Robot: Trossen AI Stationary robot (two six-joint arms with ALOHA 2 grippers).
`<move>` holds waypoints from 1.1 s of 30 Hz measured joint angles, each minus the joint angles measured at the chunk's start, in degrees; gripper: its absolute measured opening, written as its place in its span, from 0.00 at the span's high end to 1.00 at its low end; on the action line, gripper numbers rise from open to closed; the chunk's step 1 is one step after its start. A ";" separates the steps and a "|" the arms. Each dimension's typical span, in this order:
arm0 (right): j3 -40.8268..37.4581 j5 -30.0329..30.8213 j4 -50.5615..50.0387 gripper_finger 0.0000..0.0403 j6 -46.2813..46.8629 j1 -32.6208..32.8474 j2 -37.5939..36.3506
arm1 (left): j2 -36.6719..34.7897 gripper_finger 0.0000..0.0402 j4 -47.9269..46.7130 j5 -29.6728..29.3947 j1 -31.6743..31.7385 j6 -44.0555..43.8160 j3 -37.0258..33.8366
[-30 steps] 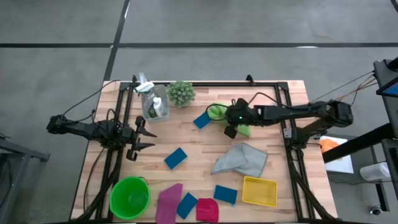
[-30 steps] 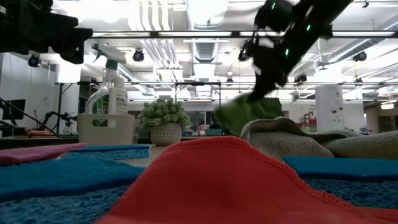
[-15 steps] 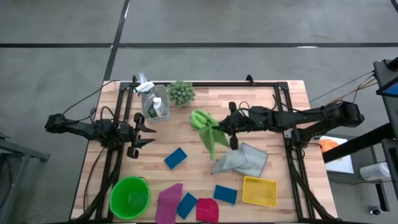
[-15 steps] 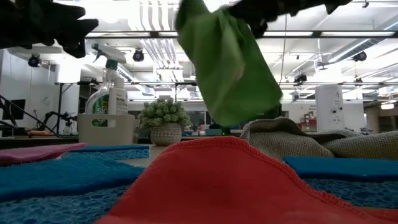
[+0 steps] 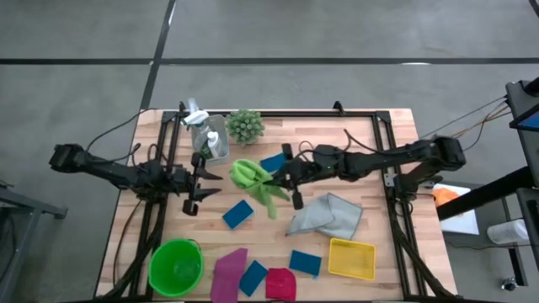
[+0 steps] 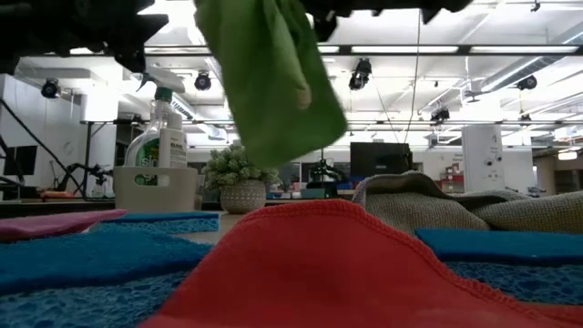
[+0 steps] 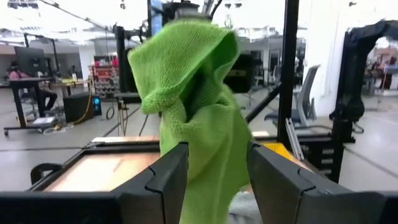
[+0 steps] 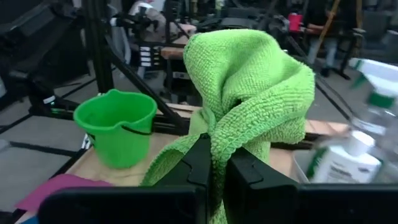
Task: Pick & Place Kitchen Items
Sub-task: Put the green towel into the green bucket
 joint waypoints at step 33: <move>15.17 -7.51 -0.36 0.96 -1.75 0.13 12.43 | 21.86 0.69 7.20 -0.44 0.04 4.79 11.79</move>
